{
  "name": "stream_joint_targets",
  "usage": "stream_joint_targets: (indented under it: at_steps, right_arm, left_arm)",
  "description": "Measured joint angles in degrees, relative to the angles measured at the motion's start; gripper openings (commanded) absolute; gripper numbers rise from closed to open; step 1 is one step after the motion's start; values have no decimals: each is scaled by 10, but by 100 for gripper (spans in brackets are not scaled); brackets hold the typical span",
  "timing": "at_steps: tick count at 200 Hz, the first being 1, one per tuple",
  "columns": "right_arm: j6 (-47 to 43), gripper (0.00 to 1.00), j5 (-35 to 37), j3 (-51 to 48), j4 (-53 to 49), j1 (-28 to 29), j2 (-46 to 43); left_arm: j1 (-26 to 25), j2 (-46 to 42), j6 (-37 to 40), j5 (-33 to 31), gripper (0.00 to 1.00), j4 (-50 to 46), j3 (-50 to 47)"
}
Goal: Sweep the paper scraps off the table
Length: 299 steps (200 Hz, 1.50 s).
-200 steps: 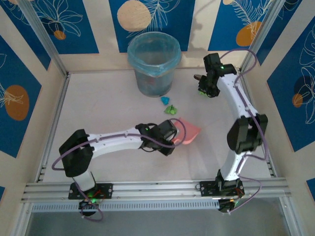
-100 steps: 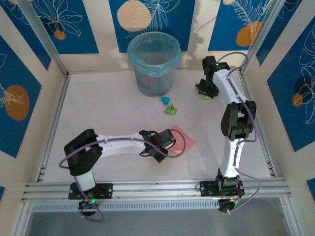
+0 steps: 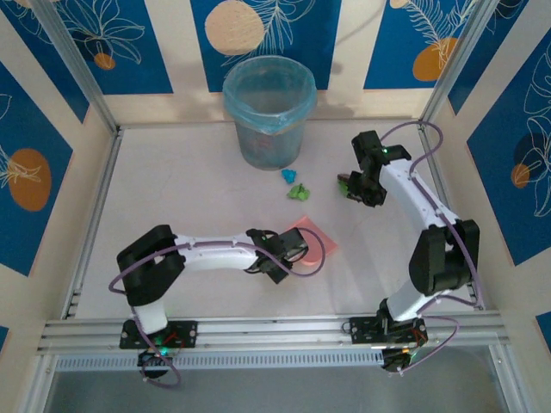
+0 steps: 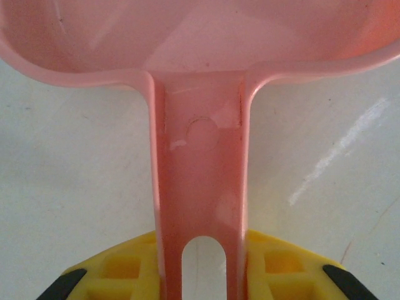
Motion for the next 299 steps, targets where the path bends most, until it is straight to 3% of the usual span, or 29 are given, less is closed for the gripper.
stream_joint_targets:
  at_steps: [97,197,250,299]
  right_arm:
    - [95,0,12,-111,-18,173,-106]
    - [267,0,-2,-183,-99,319,-258]
    - [295,0,-40,-183,-82,334,-304]
    - [306,0,-22,-172,-82,309,-362]
  left_arm:
    - [0,1,0,-9,0,-4,1]
    - [0,1,-7,-10,0,-12,2]
    - [0,3,-7,-12,0,-12,3]
    - [0,7,-7,-13,0,-9,4]
